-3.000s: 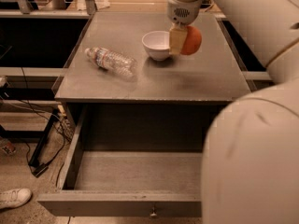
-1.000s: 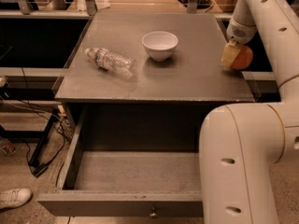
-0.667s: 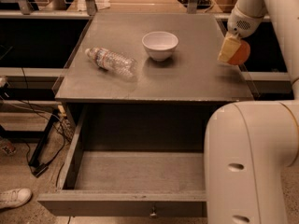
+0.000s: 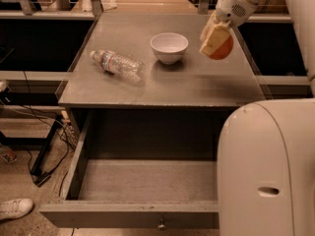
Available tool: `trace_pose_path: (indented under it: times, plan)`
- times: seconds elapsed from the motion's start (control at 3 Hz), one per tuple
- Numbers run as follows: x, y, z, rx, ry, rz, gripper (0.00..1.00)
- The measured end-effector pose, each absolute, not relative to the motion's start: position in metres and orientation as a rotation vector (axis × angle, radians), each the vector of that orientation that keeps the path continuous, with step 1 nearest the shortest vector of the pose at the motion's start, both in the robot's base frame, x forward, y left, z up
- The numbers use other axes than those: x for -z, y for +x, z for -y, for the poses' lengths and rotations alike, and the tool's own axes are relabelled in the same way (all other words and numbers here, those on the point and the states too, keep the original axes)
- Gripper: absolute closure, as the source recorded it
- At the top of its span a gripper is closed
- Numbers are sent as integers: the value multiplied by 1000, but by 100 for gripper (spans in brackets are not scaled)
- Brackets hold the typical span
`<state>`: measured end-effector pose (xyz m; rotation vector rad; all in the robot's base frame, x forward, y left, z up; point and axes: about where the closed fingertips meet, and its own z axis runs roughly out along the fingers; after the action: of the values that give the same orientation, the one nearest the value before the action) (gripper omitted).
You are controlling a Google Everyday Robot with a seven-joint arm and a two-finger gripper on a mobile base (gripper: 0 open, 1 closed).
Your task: Pick orange from top drawer and place on counter
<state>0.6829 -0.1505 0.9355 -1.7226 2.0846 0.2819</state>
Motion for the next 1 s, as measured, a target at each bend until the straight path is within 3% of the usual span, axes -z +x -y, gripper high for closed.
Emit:
trace_pose_path:
  times: [1.0]
  plan:
    - [-890,666,115,-476,-1784,-2058,100]
